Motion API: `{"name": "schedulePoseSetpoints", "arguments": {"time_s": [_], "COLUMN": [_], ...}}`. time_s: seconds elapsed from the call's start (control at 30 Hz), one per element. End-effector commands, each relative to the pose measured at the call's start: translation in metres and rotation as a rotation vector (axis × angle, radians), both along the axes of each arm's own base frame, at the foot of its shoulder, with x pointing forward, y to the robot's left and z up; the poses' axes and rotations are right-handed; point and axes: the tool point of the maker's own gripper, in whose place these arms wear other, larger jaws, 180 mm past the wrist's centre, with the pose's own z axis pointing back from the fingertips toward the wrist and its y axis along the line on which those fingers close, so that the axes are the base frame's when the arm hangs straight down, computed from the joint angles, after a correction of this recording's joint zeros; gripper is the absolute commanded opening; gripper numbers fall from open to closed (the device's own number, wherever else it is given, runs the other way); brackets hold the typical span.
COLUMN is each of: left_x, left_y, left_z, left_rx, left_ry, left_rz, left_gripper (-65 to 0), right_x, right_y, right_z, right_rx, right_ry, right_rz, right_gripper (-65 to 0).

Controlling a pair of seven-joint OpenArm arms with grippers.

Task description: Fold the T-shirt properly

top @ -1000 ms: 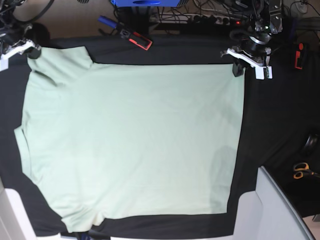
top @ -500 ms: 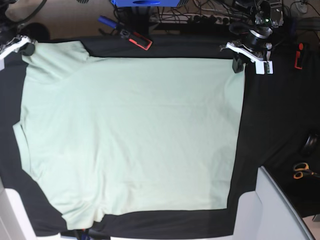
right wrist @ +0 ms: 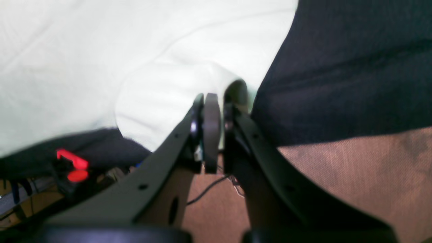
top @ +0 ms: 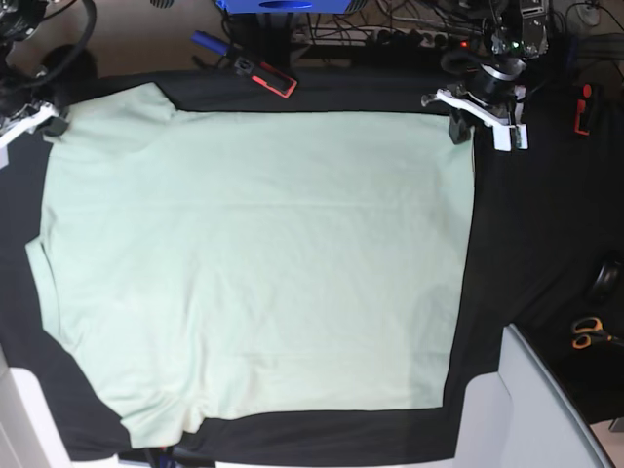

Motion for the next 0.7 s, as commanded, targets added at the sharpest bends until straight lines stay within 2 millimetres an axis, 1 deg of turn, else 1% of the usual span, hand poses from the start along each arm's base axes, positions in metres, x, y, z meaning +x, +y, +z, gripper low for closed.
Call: {"name": "schedulePoseSetpoints", "arguments": {"time_s": [0.0,0.13,0.33,0.4,0.43,0.53,0.6,0.63,0.67], "left_x": [0.016,0.029,0.043,0.048,0.05,0.058,0.059,0.059,0.064], "left_y": [0.002,-0.005,-0.013,-0.015,-0.015,-0.016,-0.016,-0.015,-0.016], "left_z": [0.011,0.013,0.012,0.013,0.013,0.017,0.017,0.017,0.02], "left_rx": [0.0,-0.02,-0.041,-0.045,-0.045,-0.047,-0.046,-0.047,-0.047], "left_ry": [-0.052,-0.051,-0.022,-0.023,-0.026,-0.042,-0.042,-0.044,-0.054], "left_rz": [0.007,0.004,-0.01,-0.013,-0.012,-0.014,-0.014,-0.011,-0.011], "left_gripper": [-65.0,-65.0,-65.0,-65.0,-65.0,-65.0,-65.0,-65.0,-65.0], "right_x": [0.013,0.029,0.041,0.046,0.044,0.051,0.052,0.056,0.06], "right_y": [-0.001,0.009,0.007,0.003,0.002,0.001,-0.002,-0.002,-0.004], "right_z": [0.009,0.011,0.017,0.019,0.016,0.009,0.007,0.007,0.007], "right_rx": [-0.011,0.003,-0.002,-0.006,0.005,0.039,0.044,0.051,0.051], "right_ry": [-0.045,-0.067,-0.095,-0.102,-0.09,-0.079,-0.072,-0.082,-0.091], "right_rz": [0.019,0.038,0.037,0.031,0.016,-0.013,-0.016,-0.021,-0.027], "right_gripper": [-65.0,-65.0,-65.0,-65.0,-65.0,-65.0,-65.0,-65.0,-65.0]}}
